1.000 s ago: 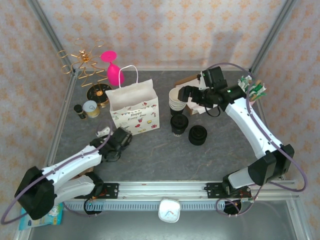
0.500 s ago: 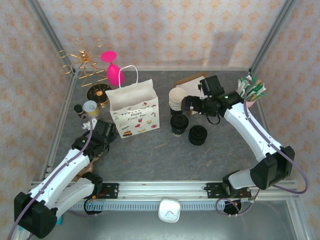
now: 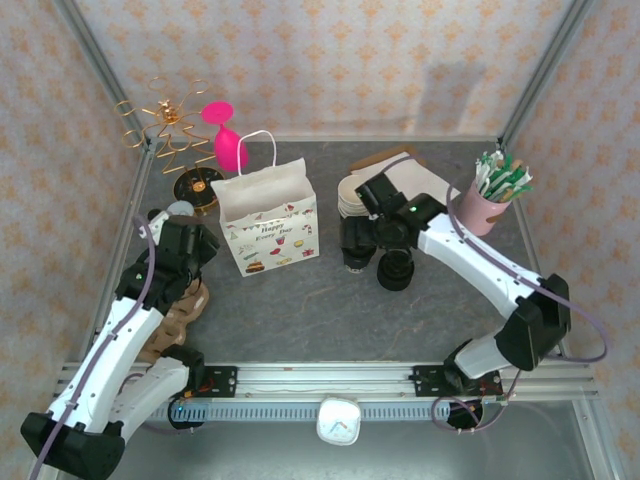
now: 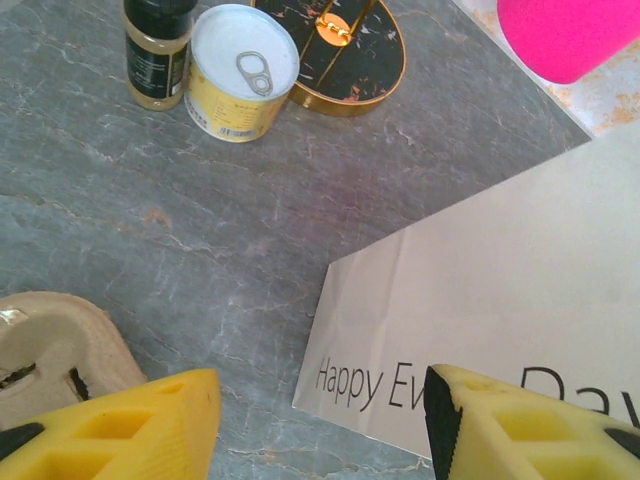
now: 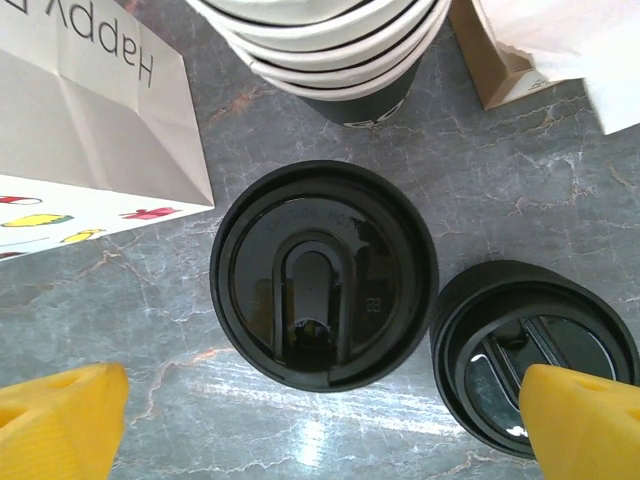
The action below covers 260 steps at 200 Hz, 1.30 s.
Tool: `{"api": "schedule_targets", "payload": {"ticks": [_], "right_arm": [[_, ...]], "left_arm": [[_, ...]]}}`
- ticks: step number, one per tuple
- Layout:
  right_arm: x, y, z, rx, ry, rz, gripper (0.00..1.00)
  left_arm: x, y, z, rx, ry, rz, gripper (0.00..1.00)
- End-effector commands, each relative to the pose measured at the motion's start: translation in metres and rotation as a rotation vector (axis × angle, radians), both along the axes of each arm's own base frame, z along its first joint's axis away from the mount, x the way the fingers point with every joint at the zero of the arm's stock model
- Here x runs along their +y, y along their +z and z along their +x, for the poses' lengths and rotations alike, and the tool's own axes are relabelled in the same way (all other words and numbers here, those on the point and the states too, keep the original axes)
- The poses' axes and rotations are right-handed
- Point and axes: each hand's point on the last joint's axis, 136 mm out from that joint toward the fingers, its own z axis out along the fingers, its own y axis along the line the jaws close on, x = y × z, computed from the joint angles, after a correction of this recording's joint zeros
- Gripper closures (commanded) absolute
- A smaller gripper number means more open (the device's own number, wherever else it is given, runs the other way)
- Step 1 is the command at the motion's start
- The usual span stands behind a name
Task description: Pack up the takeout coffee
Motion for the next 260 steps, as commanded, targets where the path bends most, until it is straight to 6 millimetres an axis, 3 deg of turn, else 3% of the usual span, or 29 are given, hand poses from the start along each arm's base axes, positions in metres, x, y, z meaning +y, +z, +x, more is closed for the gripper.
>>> {"api": "schedule_targets", "payload": {"ticks": [1,49,98,197,260], "right_arm": [[-0.007,0.002,0.008,-0.024,-0.055,-0.090,0.00],[0.006,-0.006,0.013,-0.008,-0.048,-0.135,0.03],[0.015,-0.021,0.016,0.019,-0.044,-0.152,0.07],[0.008,-0.035,0.028,0.018,-0.075,-0.205,0.22],[0.011,-0.042,0.028,0.035,-0.060,-0.210,0.22]], "left_arm": [[0.005,0.015,-0.002,-0.015,-0.022,0.010,0.41],[0.009,0.051,0.008,-0.096,-0.022,-0.004,0.41],[0.010,0.065,0.009,-0.129,-0.016,-0.004,0.41],[0.008,0.066,0.010,-0.132,-0.019,-0.018,0.41],[0.006,0.065,0.012,-0.132,-0.028,-0.022,0.40]]}}
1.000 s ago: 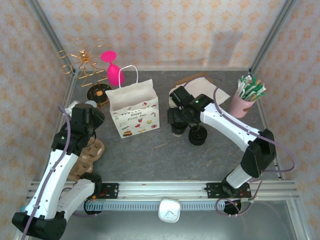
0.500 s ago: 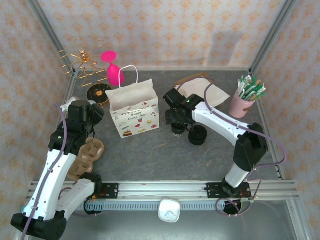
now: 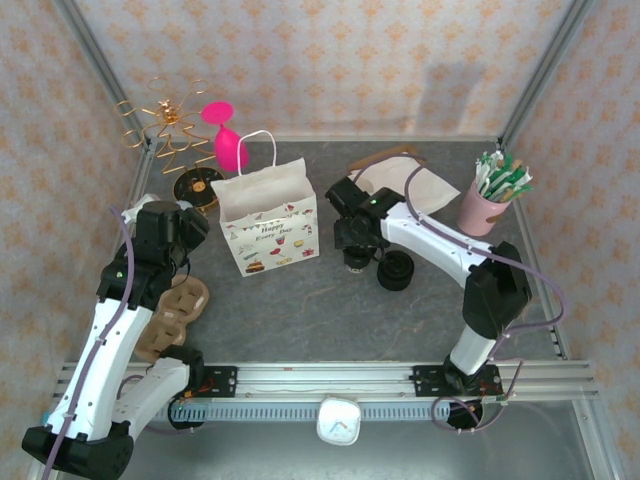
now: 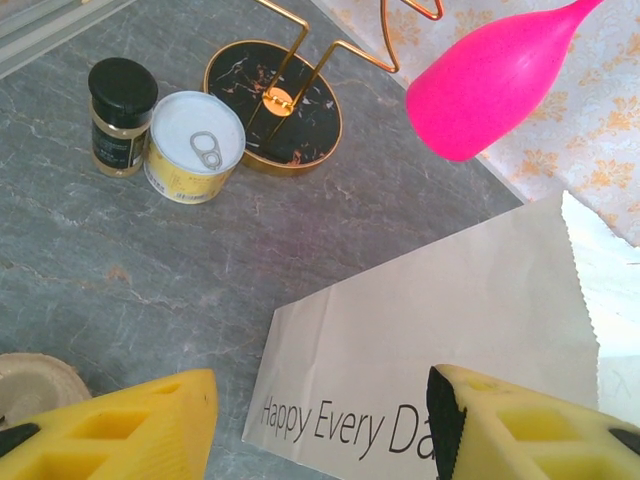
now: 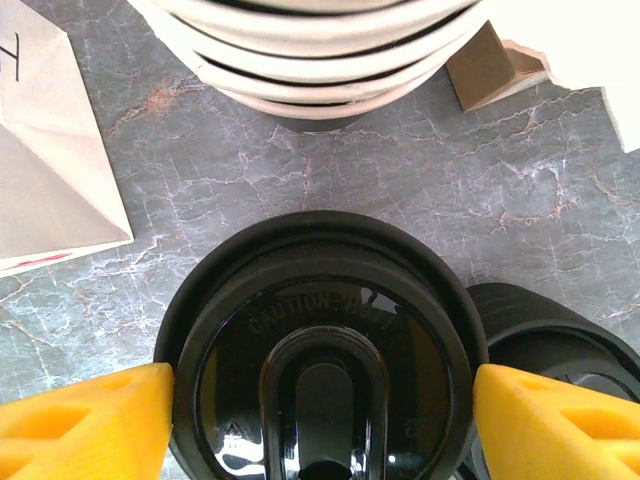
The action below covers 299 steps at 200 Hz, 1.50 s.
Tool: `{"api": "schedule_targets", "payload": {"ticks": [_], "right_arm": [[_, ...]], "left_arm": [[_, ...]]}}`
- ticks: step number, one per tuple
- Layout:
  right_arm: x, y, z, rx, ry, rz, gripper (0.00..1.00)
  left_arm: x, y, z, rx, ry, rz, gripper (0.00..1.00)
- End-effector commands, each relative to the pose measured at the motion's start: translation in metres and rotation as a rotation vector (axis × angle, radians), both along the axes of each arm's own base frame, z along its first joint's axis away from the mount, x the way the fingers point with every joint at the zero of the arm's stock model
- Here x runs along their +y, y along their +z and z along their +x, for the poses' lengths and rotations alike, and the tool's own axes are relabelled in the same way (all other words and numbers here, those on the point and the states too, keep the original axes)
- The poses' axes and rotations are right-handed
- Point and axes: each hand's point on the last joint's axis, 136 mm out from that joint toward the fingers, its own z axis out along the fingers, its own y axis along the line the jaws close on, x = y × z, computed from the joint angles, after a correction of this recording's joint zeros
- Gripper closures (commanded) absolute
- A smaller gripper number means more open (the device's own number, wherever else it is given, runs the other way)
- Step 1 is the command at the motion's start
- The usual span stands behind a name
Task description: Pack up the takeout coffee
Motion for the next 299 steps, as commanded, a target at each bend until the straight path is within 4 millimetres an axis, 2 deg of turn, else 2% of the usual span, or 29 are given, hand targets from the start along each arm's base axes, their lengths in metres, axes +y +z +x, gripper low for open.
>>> {"api": "schedule_targets", "payload": {"ticks": [1,108,154,199,242,299], "right_arm": [[-0.002,0.002,0.006,-0.013,-0.008,-0.019,0.22],[-0.003,-0.016,0.001,0.026,0.000,-0.036,0.25],[-0.004,-0.015,0.003,0.020,-0.001,-0.036,0.20],[-0.006,-0.018,0.002,0.027,-0.005,-0.040,0.23],[-0.007,-0.010,0.004,0.012,-0.005,-0.047,0.27],[-0.008,0.006,0.004,-0.009,-0.006,0.007,0.33]], "left_arm": [[0.001,0.009,0.002,-0.021,-0.007,0.006,0.40],[-0.001,0.010,0.003,-0.024,-0.015,0.005,0.40],[0.000,0.011,0.003,-0.024,-0.014,0.007,0.40],[-0.001,0.009,0.004,-0.019,-0.018,0.007,0.40],[-0.002,0.012,0.005,-0.021,-0.026,0.008,0.40],[-0.003,0.031,0.005,-0.047,-0.038,0.014,0.39]]}}
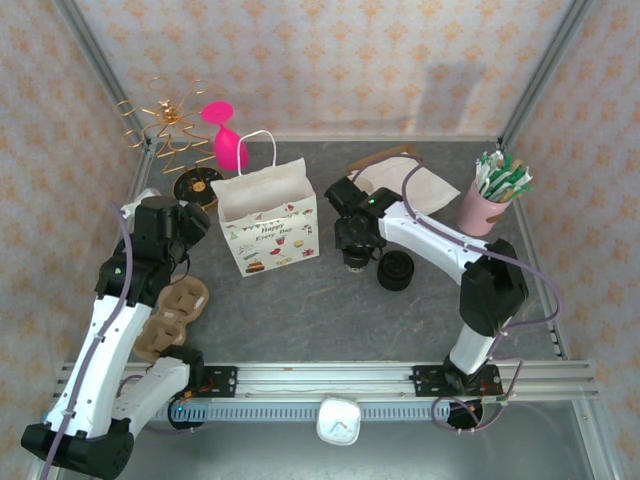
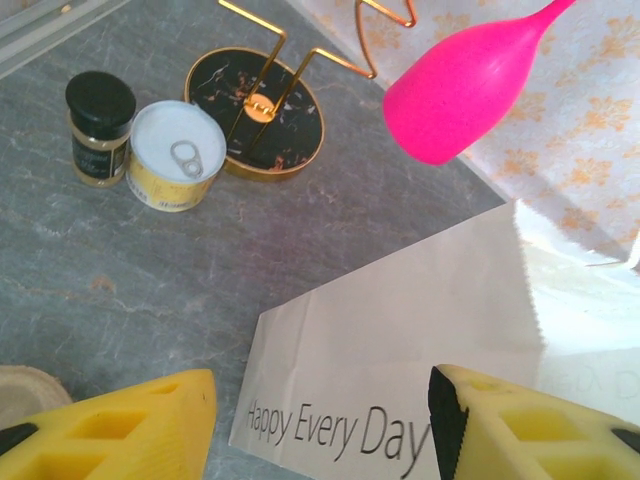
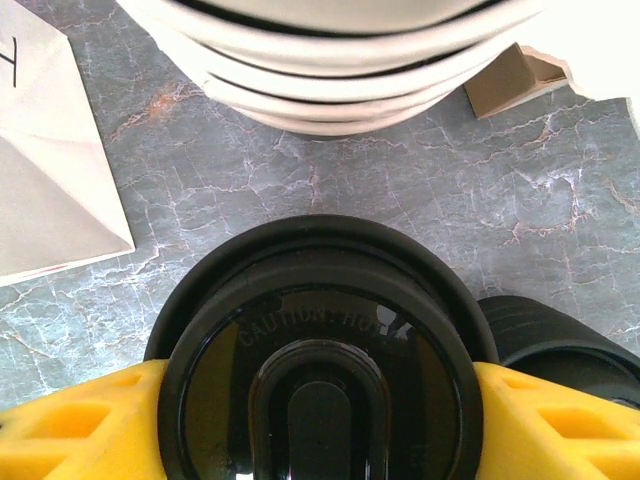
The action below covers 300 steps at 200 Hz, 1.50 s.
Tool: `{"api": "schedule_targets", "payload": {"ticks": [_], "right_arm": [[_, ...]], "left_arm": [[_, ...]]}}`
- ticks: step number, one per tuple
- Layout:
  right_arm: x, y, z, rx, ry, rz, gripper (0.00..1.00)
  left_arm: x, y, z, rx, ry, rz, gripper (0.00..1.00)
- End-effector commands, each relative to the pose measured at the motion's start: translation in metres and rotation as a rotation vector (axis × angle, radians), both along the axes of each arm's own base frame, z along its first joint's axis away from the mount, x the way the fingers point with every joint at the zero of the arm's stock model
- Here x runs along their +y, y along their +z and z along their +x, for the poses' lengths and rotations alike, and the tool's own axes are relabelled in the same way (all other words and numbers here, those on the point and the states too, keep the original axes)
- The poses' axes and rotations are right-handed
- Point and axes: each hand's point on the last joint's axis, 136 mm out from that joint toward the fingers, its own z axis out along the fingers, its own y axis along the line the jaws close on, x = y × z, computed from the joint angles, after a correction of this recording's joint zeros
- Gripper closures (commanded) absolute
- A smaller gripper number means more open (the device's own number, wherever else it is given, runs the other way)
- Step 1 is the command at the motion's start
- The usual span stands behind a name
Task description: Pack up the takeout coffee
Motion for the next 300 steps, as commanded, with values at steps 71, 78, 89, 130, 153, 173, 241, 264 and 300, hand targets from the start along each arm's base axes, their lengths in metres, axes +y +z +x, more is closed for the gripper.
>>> {"api": "schedule_targets", "payload": {"ticks": [71,78,89,130,153,173,241,264,300], "right_arm": [[-0.012,0.036,-0.004,-0.041,0.005,0.023,0.34],[-0.012,0.038,-0.004,-0.043,0.006,0.026,0.34],[-0.012,0.037,-0.005,-0.039,0.011,0.026,0.34],[-0.009,0.043,-0.007,-0.029,0.021,0.046,0.37],[-0.013,0.056,-0.008,-0.047,0.024,0.039,0.37],[-0.017,0.068,-0.012,-0.050,0.034,0.038,0.37],[-0.021,0.117,-0.022,-0.078,0.079,0.059,0.37],[-0.021,0.133,-0.024,-0.084,0.091,0.072,0.37],[-0.016,0.162,-0.026,-0.117,0.107,0.123,0.37]], "left_arm": [[0.000,0.033,0.000,-0.035,-0.027,0.029,0.37],[0.001,0.034,0.000,-0.035,-0.027,0.030,0.37],[0.000,0.035,0.001,-0.036,-0.030,0.030,0.37],[-0.001,0.038,0.002,-0.036,-0.037,0.029,0.37],[-0.001,0.043,0.002,-0.036,-0.039,0.036,0.37],[-0.002,0.050,0.003,-0.048,-0.048,0.033,0.37],[-0.029,0.072,0.019,-0.064,-0.168,-0.043,0.31],[-0.041,0.066,0.026,-0.018,-0.246,-0.042,0.31],[-0.025,0.037,0.031,0.128,-0.198,0.060,0.31]]}}
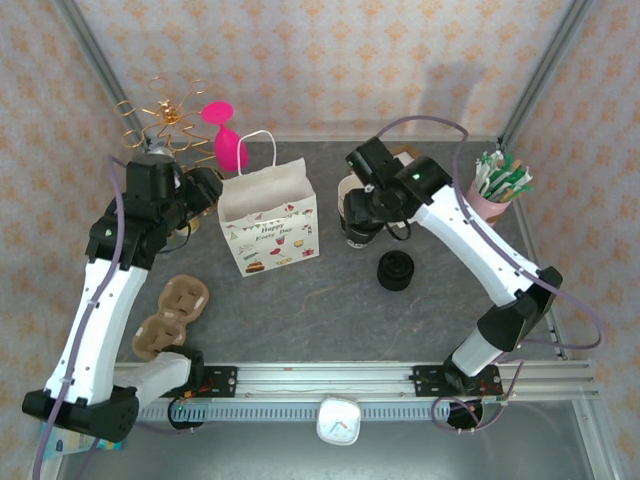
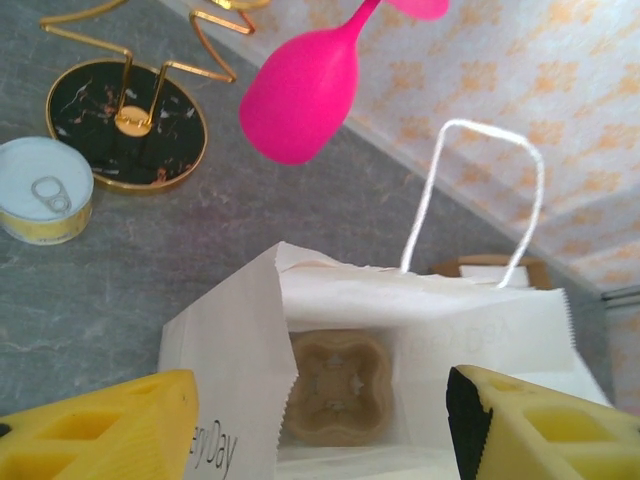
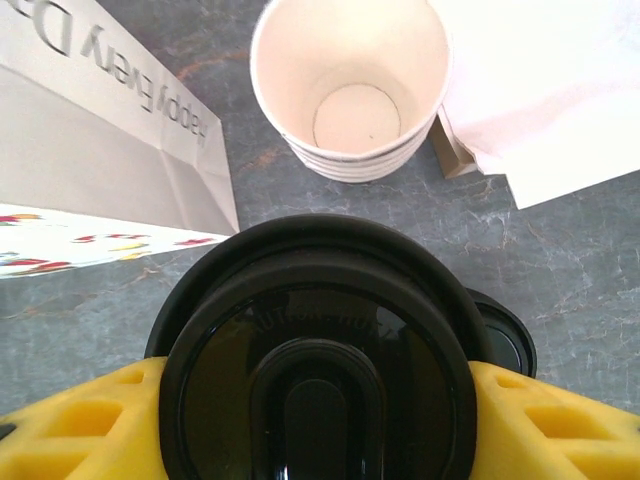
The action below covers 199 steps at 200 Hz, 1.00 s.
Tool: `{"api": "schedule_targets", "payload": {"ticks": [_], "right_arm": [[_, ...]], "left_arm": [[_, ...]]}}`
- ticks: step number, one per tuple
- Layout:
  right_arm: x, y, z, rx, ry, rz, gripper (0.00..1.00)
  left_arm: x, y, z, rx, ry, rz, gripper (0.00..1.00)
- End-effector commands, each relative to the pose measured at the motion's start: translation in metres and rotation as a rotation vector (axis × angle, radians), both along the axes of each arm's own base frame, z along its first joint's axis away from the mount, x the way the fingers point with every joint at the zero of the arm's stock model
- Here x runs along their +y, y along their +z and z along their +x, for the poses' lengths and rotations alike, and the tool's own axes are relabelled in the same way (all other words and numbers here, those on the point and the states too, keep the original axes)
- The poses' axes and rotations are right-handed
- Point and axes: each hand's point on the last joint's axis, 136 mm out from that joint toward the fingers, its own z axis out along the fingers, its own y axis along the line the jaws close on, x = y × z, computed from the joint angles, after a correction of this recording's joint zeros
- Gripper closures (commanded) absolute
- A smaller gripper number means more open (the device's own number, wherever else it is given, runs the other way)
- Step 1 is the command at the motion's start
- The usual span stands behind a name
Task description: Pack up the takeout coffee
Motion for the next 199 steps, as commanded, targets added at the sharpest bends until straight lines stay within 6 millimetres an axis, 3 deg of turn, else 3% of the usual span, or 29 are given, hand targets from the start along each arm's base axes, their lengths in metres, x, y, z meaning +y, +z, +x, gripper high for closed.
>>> {"api": "schedule_targets", "payload": {"ticks": [1,27,55,86,113,141,199], "right_arm": [[-0.007,0.019,-0.008,-0.006,0.016,0.004,0.37],[-0.004,0.035,-0.007,-0.039,0.023,0.037,0.37],[-0.001,0.047,-0.004,-0.065,0.023,0.067,0.38],[-0.001,0.058,-0.001,-0.096,0.020,0.080,0.38],[0.001,0.067,0.000,-0.114,0.023,0.100,0.38],[0.002,0.074,-0.001,-0.131,0.029,0.111,0.38],[0.008,0.100,-0.001,-0.179,0.050,0.174,0.38]], "left_arm": [[0.012,-0.019,-0.007,0.107,0.007,0.093,0.31],[0.002,-0.040,0.000,0.166,-0.073,0.121,0.32],[-0.017,-0.044,0.011,0.160,-0.142,0.117,0.33],[-0.024,-0.065,0.012,0.240,-0.174,0.171,0.36],[-0.018,-0.077,0.009,0.291,-0.176,0.230,0.43],[-0.024,-0.085,0.007,0.311,-0.217,0.225,0.59],[-0.023,-0.081,-0.004,0.327,-0.253,0.257,0.83]]}}
